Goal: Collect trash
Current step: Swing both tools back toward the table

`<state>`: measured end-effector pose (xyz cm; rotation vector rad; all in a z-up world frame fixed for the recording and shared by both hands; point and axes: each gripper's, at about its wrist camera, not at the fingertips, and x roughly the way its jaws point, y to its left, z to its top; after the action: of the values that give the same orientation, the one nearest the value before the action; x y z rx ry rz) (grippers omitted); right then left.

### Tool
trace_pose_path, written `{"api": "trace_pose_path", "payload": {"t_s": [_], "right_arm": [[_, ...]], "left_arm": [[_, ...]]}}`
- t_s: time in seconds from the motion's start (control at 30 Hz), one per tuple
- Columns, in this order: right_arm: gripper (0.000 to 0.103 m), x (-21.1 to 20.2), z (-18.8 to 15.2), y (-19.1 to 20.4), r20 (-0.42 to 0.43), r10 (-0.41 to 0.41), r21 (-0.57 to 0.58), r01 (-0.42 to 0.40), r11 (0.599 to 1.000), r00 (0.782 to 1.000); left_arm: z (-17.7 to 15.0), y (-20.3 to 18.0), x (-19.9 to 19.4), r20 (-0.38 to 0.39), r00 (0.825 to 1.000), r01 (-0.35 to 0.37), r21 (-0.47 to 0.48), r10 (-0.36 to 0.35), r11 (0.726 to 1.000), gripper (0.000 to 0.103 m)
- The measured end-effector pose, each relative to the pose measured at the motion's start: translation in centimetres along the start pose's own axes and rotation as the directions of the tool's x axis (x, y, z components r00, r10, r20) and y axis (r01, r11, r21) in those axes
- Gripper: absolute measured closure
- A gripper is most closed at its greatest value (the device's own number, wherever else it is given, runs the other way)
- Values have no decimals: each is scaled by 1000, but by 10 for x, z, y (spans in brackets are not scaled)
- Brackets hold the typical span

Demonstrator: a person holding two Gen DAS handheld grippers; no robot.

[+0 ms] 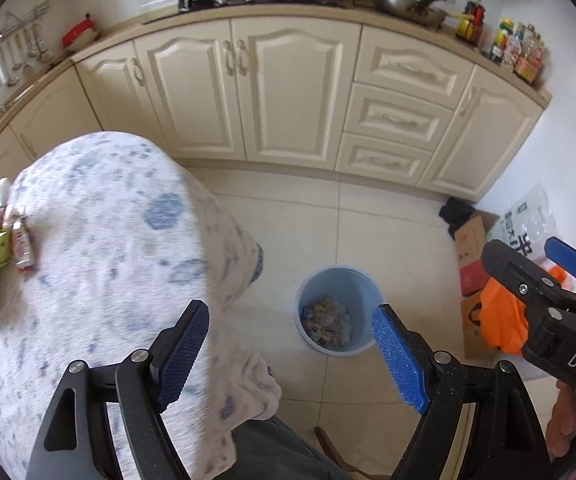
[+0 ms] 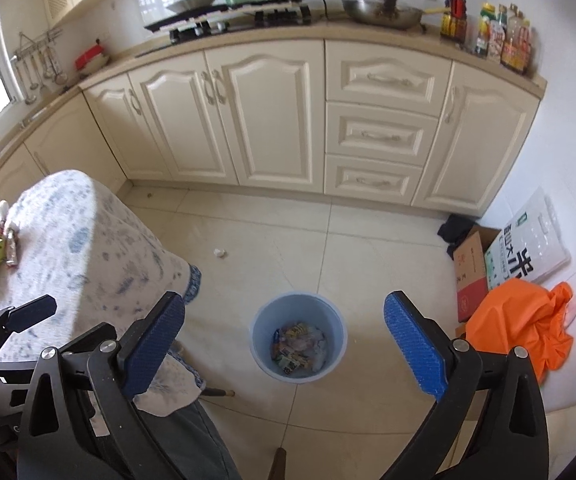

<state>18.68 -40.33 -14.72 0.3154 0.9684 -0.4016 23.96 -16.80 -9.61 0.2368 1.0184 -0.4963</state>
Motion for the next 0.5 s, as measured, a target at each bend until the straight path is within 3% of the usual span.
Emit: {"api": "trace_pose_path", "payload": {"t_s": [0.23,0.5], "right_arm": [[0,-32,3,50,74,69,-93,-62,994,995],[0,-46,3,113,77,175,-194,-157,968,982]], "left_arm": [[-32,44,-68,109,989,-91,-103,102,990,14],[-74,94,-134,169,958,-185,-251,231,950,9]]}}
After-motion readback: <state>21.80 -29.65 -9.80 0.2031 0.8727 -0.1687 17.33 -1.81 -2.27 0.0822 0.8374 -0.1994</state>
